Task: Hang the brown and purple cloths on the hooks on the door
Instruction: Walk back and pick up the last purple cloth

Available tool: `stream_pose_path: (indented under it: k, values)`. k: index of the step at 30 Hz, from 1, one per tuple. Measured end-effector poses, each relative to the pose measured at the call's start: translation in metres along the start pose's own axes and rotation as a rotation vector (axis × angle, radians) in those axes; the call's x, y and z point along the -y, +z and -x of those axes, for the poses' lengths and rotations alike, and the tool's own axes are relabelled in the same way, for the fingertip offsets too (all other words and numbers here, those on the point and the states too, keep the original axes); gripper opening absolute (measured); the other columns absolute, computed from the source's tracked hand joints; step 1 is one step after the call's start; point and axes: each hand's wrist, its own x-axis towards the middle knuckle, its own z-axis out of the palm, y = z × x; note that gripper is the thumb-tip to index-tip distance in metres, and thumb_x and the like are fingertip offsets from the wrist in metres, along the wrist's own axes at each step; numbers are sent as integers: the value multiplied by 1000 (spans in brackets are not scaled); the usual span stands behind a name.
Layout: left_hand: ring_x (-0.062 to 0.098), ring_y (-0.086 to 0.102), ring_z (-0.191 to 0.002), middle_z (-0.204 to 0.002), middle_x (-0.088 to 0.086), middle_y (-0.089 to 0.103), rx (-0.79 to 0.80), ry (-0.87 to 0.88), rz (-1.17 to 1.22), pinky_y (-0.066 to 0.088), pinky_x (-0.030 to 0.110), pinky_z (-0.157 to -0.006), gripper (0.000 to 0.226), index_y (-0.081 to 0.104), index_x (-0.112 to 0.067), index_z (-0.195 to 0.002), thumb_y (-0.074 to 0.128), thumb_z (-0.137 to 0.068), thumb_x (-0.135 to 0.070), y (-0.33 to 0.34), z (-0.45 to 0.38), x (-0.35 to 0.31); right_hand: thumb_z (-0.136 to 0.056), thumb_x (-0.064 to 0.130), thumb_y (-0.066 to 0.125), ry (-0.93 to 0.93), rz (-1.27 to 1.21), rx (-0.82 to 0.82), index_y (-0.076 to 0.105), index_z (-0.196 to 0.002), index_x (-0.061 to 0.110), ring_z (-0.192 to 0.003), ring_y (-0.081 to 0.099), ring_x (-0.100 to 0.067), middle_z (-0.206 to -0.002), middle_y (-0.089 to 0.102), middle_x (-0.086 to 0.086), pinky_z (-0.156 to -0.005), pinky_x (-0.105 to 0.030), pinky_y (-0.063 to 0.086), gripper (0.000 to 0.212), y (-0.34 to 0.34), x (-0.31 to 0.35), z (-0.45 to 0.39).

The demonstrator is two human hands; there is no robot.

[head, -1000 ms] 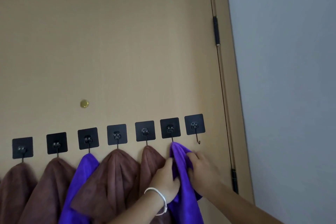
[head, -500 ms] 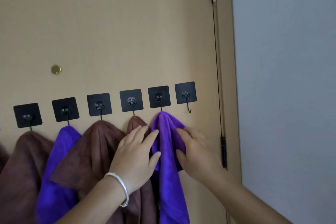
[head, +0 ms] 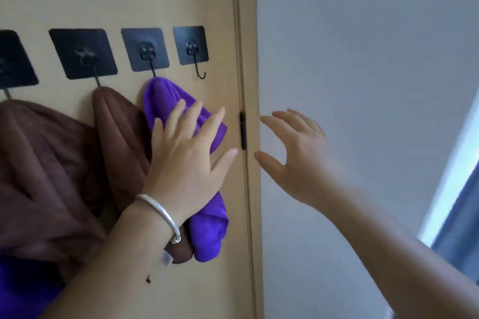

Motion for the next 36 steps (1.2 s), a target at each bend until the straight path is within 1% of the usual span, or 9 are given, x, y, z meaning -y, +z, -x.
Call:
stream_pose_path:
  k: [4, 9, 12, 14, 20, 24, 29, 33, 36]
  values:
    - [30, 19, -142, -150, 7, 33, 52, 132, 228, 20, 56, -110, 66, 37, -27, -144, 41, -86, -58, 16, 8, -28, -87, 54, 52, 174, 152, 2, 37, -142, 31, -142, 23, -19, -149, 38, 3, -114, -47, 24, 62, -30, -3, 48]
    - [29, 17, -143, -151, 10, 32, 124, 273, 396, 22, 54, -112, 67, 37, -27, -145, 39, -86, -59, 32, 20, -74, -88, 58, 48, 331, 306, 37, 31, -144, 35, -143, 18, -16, -152, 32, 6, -117, -44, 18, 63, -74, -8, 96]
    - [26, 10, -145, -154, 8, 26, 154, 352, 484, 15, 54, -115, 63, 29, -32, -147, 35, -91, -61, 31, 25, -120, -87, 57, 49, 427, 399, 9, 32, -143, 35, -143, 18, -16, -151, 33, 7, -117, -44, 18, 63, -118, -16, 130]
    - [24, 7, -146, -155, 6, 24, 162, 428, 564, 12, 53, -116, 67, 26, -34, -148, 35, -88, -62, 25, 28, -157, -87, 55, 53, 481, 471, -21, 36, -142, 33, -142, 21, -16, -148, 37, 7, -116, -43, 21, 62, -150, -20, 155]
    - [24, 8, -147, -157, 5, 22, 138, 678, 723, 12, 54, -116, 69, 26, -34, -148, 32, -86, -64, -18, 54, -282, -84, 52, 56, 658, 609, -157, 44, -138, 29, -137, 31, -16, -143, 45, 6, -114, -39, 27, 60, -253, -30, 246]
    - [19, 0, -147, -158, 2, 15, 154, 825, 829, 7, 51, -118, 69, 21, -36, -149, 33, -86, -63, -52, 90, -374, -84, 53, 56, 801, 719, -226, 43, -139, 32, -137, 31, -16, -144, 44, 5, -113, -43, 28, 60, -324, -28, 319]
    - [17, -4, -147, -158, -1, 13, 174, 1003, 975, -1, 47, -117, 69, 21, -36, -149, 39, -87, -62, -109, 161, -494, -84, 51, 59, 962, 828, -298, 45, -138, 31, -135, 31, -13, -143, 44, 3, -113, -44, 27, 58, -422, -10, 427]
    - [18, -1, -147, -158, -1, 15, 159, 1146, 1071, 0, 47, -118, 69, 24, -36, -148, 42, -87, -61, -162, 229, -581, -84, 51, 57, 1083, 952, -338, 45, -136, 30, -133, 32, -11, -142, 44, 5, -113, -40, 26, 57, -494, 19, 513]
    - [19, 1, -147, -158, 1, 17, 177, 1233, 1165, 3, 48, -118, 69, 26, -36, -148, 45, -86, -60, -204, 280, -637, -85, 50, 56, 1170, 1007, -374, 45, -136, 31, -133, 32, -12, -142, 44, 5, -112, -43, 27, 56, -537, 48, 572]
